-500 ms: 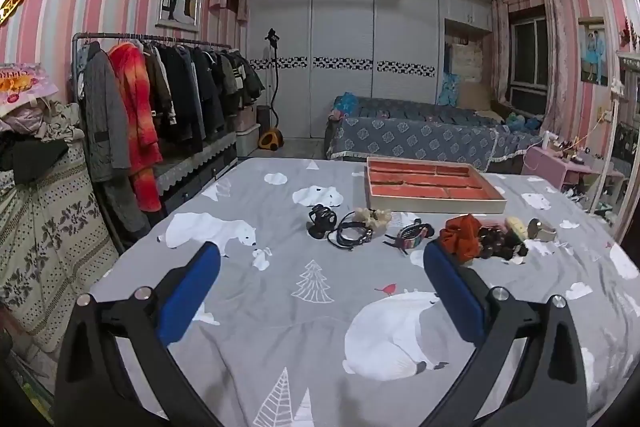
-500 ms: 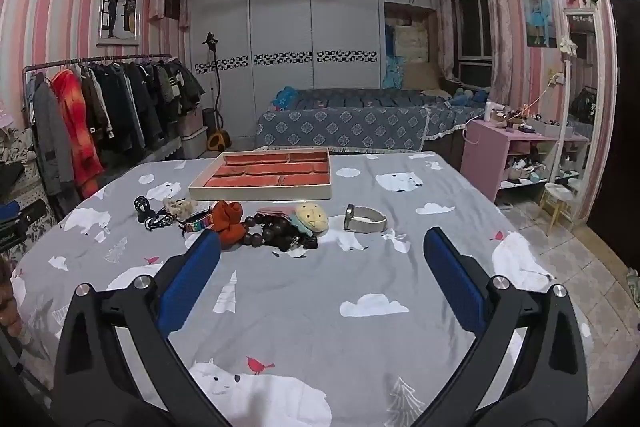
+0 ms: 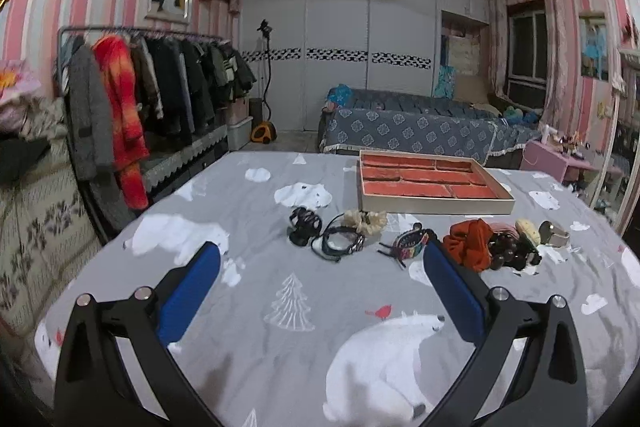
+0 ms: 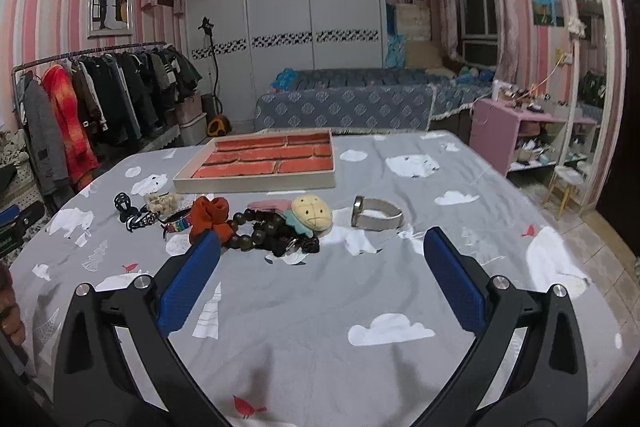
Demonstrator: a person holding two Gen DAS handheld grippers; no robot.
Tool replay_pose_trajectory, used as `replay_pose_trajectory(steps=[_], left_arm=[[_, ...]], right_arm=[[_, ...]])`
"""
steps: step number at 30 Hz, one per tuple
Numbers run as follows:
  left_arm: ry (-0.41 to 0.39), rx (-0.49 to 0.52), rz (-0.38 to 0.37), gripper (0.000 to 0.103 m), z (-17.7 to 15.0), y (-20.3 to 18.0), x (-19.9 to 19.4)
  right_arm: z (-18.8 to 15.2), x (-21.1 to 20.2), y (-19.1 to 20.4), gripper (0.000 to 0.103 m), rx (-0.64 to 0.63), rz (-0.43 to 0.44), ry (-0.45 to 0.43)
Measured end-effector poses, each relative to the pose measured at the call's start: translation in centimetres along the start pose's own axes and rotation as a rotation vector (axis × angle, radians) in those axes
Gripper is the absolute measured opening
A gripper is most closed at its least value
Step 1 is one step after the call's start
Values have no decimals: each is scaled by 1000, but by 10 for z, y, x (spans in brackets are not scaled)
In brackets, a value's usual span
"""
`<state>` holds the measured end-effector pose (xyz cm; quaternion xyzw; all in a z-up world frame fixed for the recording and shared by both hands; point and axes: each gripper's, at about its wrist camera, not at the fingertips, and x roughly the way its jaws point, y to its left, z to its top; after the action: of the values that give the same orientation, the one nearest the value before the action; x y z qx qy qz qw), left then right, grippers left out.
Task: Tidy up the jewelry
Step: 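Move both tools toward the scattered accessories beside the tray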
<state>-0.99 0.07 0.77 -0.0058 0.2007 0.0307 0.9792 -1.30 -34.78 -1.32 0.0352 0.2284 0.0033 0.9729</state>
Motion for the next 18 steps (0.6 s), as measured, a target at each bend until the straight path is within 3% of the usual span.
replay_pose_trajectory(steps=[7,18], left_arm=[[-22,11,-30,99,12,-10,23],[18,35,-56,99,6,-22,38]], right_arm=[[-1,25,-3,99,1,-29,16],[4,45,-1,99,-44,-36,53]])
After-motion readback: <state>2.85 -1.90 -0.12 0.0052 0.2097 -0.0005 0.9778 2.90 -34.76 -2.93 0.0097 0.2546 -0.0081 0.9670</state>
